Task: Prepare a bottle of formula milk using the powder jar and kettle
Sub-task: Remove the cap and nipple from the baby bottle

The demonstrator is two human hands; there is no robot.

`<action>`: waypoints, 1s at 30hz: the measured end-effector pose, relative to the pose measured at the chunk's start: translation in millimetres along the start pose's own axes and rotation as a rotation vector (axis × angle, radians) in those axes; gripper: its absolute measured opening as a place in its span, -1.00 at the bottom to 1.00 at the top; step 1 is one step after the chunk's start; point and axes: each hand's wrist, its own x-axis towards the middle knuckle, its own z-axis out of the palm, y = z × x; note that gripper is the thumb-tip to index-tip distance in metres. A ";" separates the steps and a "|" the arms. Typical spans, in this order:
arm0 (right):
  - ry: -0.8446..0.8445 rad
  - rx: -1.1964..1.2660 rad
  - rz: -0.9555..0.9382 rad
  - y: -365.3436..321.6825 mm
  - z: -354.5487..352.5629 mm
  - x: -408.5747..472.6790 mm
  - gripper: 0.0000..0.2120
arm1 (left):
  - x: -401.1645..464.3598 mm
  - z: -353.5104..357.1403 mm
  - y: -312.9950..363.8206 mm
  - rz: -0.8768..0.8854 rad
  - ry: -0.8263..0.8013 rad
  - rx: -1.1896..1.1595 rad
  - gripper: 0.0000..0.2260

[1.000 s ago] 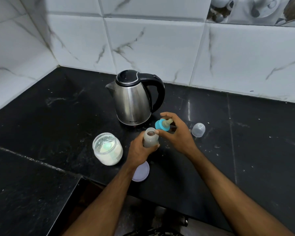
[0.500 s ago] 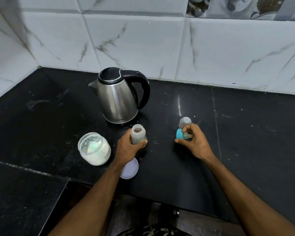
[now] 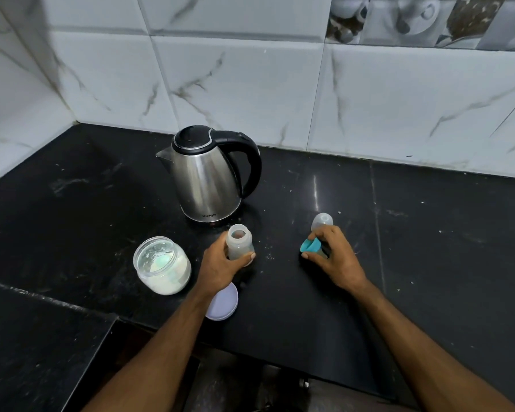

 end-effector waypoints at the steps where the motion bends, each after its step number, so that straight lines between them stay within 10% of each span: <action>1: -0.006 -0.012 -0.010 0.4 -1.1 0.2 -0.66 | -0.2 0.1 0.0 -0.001 -0.003 0.000 -0.55; 30: 0.023 -0.242 -0.078 -7.2 -6.5 -5.9 -0.45 | -1.8 -2.6 5.5 -0.020 -0.040 0.041 -0.50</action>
